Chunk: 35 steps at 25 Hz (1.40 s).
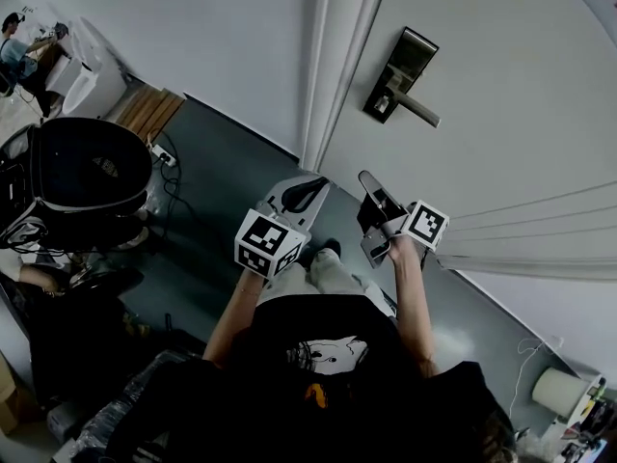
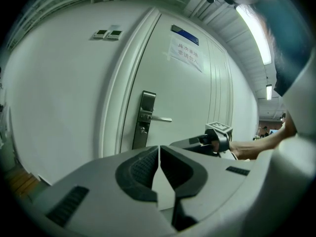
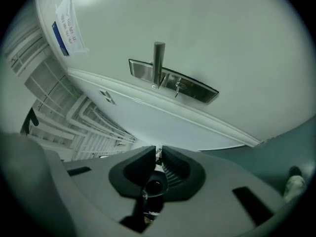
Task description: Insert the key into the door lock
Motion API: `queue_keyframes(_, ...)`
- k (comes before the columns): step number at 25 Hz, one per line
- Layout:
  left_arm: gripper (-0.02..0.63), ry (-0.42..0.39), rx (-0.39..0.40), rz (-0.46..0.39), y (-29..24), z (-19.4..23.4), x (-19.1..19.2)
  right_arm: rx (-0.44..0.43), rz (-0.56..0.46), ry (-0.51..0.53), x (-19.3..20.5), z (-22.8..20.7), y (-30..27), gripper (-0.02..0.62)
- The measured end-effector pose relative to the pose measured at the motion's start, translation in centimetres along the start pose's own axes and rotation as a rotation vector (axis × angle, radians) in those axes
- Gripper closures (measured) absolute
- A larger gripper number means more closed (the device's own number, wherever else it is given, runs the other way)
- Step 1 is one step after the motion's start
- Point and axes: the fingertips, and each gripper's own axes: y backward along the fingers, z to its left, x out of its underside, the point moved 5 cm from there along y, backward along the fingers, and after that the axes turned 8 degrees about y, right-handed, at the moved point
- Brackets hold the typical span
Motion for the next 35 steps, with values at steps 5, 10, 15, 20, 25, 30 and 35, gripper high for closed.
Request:
queue_keyframes(5,0.589,0.060,-0.020,-0.005,2.2,0.0,0.6,0.072,0.051,0.085,2.1,2.5,2.4,0.569)
queue_keyframes(10,0.589,0.097,-0.035,0.019,2.8,0.0,1.6,0.150,0.042,0.147,2.8,3.0,5.7,0.568)
queue_keyframes(15,0.589,0.104,-0.016,0.082,1.6,-0.9,3.6,0.190,-0.017,0.087,3.8,1.4,9.2,0.569)
queue_keyframes(20,0.589,0.080,0.050,0.140,0.5,-5.0,5.2,0.216,-0.076,0.075,4.6,1.1,13.7,0.569)
queue_keyframes(25,0.589,0.036,0.110,0.167,0.2,-9.4,5.7,0.210,-0.111,0.084,5.3,1.5,16.8,0.569)
queue_keyframes(30,0.589,0.008,0.144,0.181,-0.2,-12.0,6.2,0.213,-0.133,0.078,5.6,1.4,18.4,0.569)
queue_keyframes(35,0.589,-0.012,0.169,0.191,1.5,-16.4,7.4,0.234,-0.129,0.119,7.4,2.8,22.1,0.575)
